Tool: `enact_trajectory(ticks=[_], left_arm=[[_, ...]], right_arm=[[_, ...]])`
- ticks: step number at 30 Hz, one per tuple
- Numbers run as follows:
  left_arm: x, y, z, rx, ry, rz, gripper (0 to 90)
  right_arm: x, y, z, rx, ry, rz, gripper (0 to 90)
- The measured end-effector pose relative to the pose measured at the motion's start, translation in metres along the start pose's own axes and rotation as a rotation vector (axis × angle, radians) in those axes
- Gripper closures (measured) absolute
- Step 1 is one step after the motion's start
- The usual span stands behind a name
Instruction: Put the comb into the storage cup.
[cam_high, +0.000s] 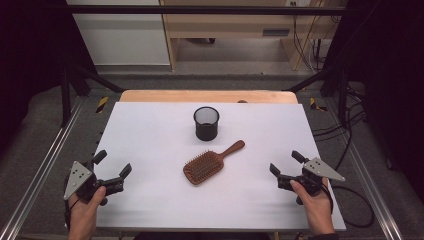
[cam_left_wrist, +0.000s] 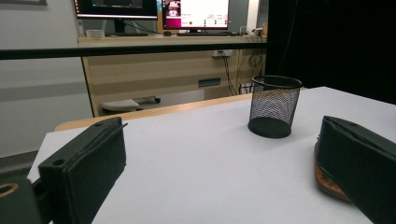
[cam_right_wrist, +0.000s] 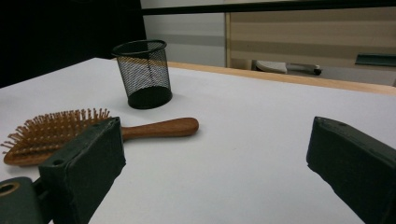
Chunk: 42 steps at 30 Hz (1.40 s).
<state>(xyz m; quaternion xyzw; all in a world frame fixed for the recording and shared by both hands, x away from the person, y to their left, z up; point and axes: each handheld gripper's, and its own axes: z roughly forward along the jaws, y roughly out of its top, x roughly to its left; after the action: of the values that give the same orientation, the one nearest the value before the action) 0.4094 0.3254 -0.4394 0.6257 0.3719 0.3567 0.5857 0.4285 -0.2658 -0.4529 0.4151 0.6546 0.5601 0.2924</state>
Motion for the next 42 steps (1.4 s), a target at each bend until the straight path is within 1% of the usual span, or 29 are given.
enact_trajectory(ticks=[3,5,7,8,10,13,14,16,18,20,22,23,25,26,27,28,29,30,32,33,34,35,36,37,41,42], left_arm=[[0.001,0.001,-0.001,-0.007,0.006,-0.006,1.8],[0.001,0.000,-0.001,-0.009,0.011,-0.015,1.8],[0.002,-0.001,-0.001,-0.002,0.015,-0.015,1.8],[0.002,-0.002,-0.001,0.002,0.017,-0.020,1.8],[0.002,-0.002,-0.001,0.007,0.020,-0.017,1.9],[0.002,-0.003,-0.001,0.006,0.023,-0.016,1.9],[0.002,-0.003,-0.001,0.006,0.025,-0.009,1.9],[0.002,-0.002,-0.001,0.005,0.026,-0.005,2.0],[0.001,-0.002,-0.001,0.003,0.027,-0.002,2.1],[0.002,-0.001,-0.001,0.001,0.023,-0.001,2.0],[0.002,0.000,-0.002,-0.006,0.017,0.001,2.1],[0.002,0.000,-0.003,-0.008,0.014,-0.004,2.1],[0.002,0.000,-0.003,-0.009,0.009,-0.004,2.1],[0.002,-0.001,-0.002,-0.007,0.005,-0.014,2.1],[0.002,-0.001,-0.002,-0.007,0.005,-0.014,2.1],[0.003,-0.001,-0.001,-0.003,0.005,-0.015,2.1],[0.003,-0.001,-0.001,-0.002,0.004,-0.012,2.2],[0.003,-0.001,-0.001,-0.004,0.004,-0.012,2.2],[0.002,-0.001,-0.001,-0.005,0.002,-0.012,2.2],[0.002,-0.001,-0.002,-0.003,0.001,-0.013,2.3],[0.001,-0.001,-0.002,0.001,0.001,-0.011,2.3],[0.001,-0.002,-0.002,0.005,0.001,-0.010,2.3],[0.001,-0.001,-0.001,0.005,0.002,-0.004,2.3],[0.001,-0.001,-0.001,0.005,0.002,-0.004,2.3],[0.002,0.000,-0.001,0.002,0.003,-0.001,2.5],[0.002,0.000,-0.001,0.001,0.002,-0.002,2.5]], right_arm=[[0.000,-0.001,0.002,0.009,-0.017,0.017,5.0],[0.000,-0.001,0.003,0.012,-0.019,0.019,5.3],[0.001,-0.001,0.003,0.012,-0.023,0.029,6.3],[0.002,-0.001,0.003,0.007,-0.022,0.038,8.5],[0.004,0.001,0.004,0.009,-0.022,0.041,10.1],[0.004,0.002,0.003,0.017,-0.023,0.032,13.0],[0.004,0.002,0.003,0.017,-0.022,0.046,13.0],[0.004,0.002,0.002,0.016,-0.021,0.045,13.6],[0.003,0.004,-0.001,0.008,-0.020,0.073,15.7],[0.004,0.004,-0.001,0.015,-0.025,0.066,17.8],[0.006,0.006,-0.001,0.015,-0.026,0.049,22.3],[0.007,0.007,0.000,0.017,-0.023,0.046,25.8],[0.010,0.011,0.001,0.023,-0.021,0.021,33.9],[0.012,0.014,0.002,0.018,-0.018,0.017,36.8],[0.014,0.018,0.003,0.017,-0.013,-0.001,41.0],[0.014,0.018,0.003,0.017,-0.013,-0.001,41.0],[0.018,0.030,0.006,0.009,-0.008,-0.019,51.6],[0.019,0.034,0.008,0.012,0.001,-0.033,54.8],[0.022,0.046,0.016,0.034,-0.004,-0.080,60.3],[0.022,0.046,0.016,0.034,-0.004,-0.080,60.3],[0.025,0.057,0.027,0.053,-0.008,-0.109,67.0],[0.025,0.057,0.027,0.053,-0.008,-0.109,67.0],[0.027,0.068,0.040,0.080,-0.012,-0.138,70.9],[0.028,0.074,0.046,0.091,-0.010,-0.157,73.3],[0.033,0.093,0.067,0.109,0.007,-0.182,80.0],[0.033,0.093,0.067,0.109,0.007,-0.182,80.0]])
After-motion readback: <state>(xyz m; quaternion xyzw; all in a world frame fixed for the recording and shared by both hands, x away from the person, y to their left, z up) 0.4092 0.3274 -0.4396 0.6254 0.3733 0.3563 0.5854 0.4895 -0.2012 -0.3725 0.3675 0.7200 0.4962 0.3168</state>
